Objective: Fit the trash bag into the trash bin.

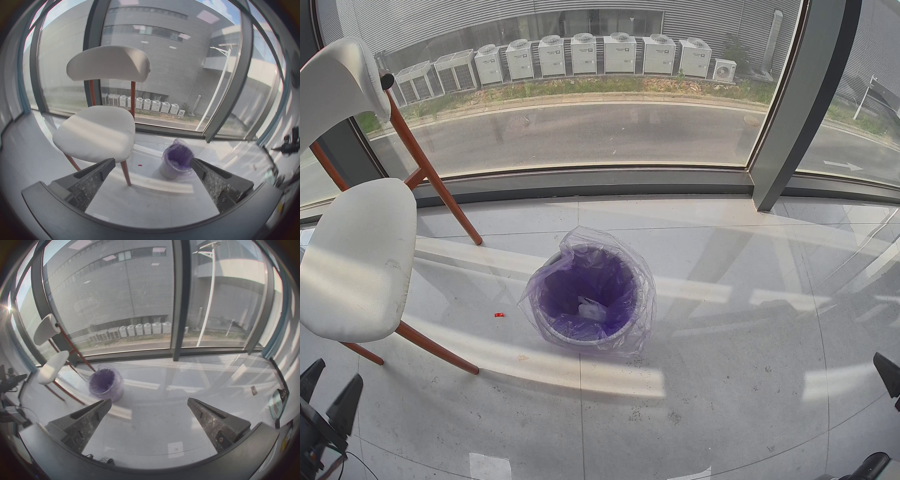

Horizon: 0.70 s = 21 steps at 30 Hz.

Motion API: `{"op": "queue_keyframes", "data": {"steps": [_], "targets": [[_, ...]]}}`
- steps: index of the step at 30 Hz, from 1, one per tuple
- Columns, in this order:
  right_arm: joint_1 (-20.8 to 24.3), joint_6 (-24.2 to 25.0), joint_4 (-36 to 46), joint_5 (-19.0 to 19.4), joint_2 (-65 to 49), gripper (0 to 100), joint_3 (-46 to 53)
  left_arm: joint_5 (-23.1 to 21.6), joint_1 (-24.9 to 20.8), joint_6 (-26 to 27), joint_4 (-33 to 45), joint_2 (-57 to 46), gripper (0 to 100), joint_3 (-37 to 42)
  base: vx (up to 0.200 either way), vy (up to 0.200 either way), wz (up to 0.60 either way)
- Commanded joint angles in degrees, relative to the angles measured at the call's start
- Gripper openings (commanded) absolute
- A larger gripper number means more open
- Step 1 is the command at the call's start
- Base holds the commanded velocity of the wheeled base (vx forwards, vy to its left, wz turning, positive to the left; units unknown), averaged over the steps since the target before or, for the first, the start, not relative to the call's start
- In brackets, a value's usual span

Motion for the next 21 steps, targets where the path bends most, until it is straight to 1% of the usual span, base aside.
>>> {"op": "queue_keyframes", "data": {"steps": [1,2,3,5,6,8,9,10,11,12,13,14,15,16,17,18,19,20,21], "targets": [[-4.1,3.1,-16.3,-15.9,-24.5,100,25.2,-2.6,2.6,18.6,3.7,-18.8,100,12.8,0.0,0.0,0.0],[-5.0,3.8,-15.9,-16.9,-24.6,100,25.1,-2.6,2.6,18.9,3.7,-18.9,100,12.8,0.0,0.0,0.0],[-7.2,3.7,-15.5,-16.9,-24.8,100,25.1,-2.6,2.6,19.1,3.7,-18.9,100,12.8,0.0,0.0,0.0],[-12.4,3.0,-13.8,-16.1,-24.4,100,24.4,-3.5,2.4,19.7,2.9,-18.9,100,13.2,0.0,0.0,0.0],[-13.9,2.4,-13.1,-15.1,-24.6,100,24.1,-4.1,2.4,20.6,2.8,-18.9,100,13.2,0.0,0.0,0.0],[-14.7,0.2,-13.7,-13.0,-25.3,100,24.3,-5.0,1.7,21.2,3.5,-19.1,100,12.9,0.0,0.0,0.0],[-14.6,-0.8,-14.8,-12.3,-25.6,100,24.6,-4.9,-0.3,20.8,4.0,-19.5,100,12.7,0.0,0.0,0.0],[-14.6,-1.2,-15.2,-12.2,-25.7,100,24.7,-4.9,-1.4,20.7,4.2,-19.9,100,12.7,0.0,0.0,0.0],[-13.5,-4.1,-15.9,-10.2,-26.7,100,24.8,-4.9,-5.4,20.3,4.6,-22.2,100,12.7,0.0,0.0,0.0],[-11.8,-7.9,-15.4,-5.6,-29.3,100,24.8,-5.0,-4.5,19.9,4.4,-23.4,100,12.7,0.0,0.0,0.0],[-11.2,-11.5,-15.8,1.8,-30.3,100,25.1,-5.0,-3.3,19.9,4.2,-24.0,100,12.8,0.0,0.0,0.0],[-11.2,-11.9,-15.8,3.0,-30.3,100,25.1,-5.0,-3.2,19.9,4.1,-24.1,100,12.8,0.0,0.0,0.0],[-12.0,-13.8,-15.8,15.4,-30.3,100,25.8,-4.6,-3.2,19.8,3.3,-24.2,100,13.1,0.0,0.0,0.0],[-12.0,-13.7,-15.5,17.2,-30.3,100,25.8,-4.3,-3.2,19.3,2.9,-24.2,100,13.2,0.0,0.0,0.0],[-12.0,-13.7,-15.4,16.9,-30.3,100,25.8,-4.2,-3.2,19.2,2.8,-24.2,100,13.2,0.0,0.0,0.0],[-12.1,-11.5,-14.4,11.1,-30.2,100,25.8,0.1,-3.2,14.2,2.8,-24.2,100,13.2,0.0,0.0,0.0],[-12.0,-9.4,-14.2,9.4,-30.3,100,25.8,3.3,-3.2,11.4,3.0,-24.2,100,13.1,0.0,0.0,0.0],[-12.0,-5.6,-14.1,7.3,-30.3,100,25.8,10.6,-3.2,6.2,3.6,-24.1,100,13.0,0.0,0.0,0.0],[-12.1,-5.6,-14.0,8.3,-30.0,100,25.8,16.1,-3.2,3.6,4.6,-23.9,100,12.9,0.0,0.0,0.0]]}}
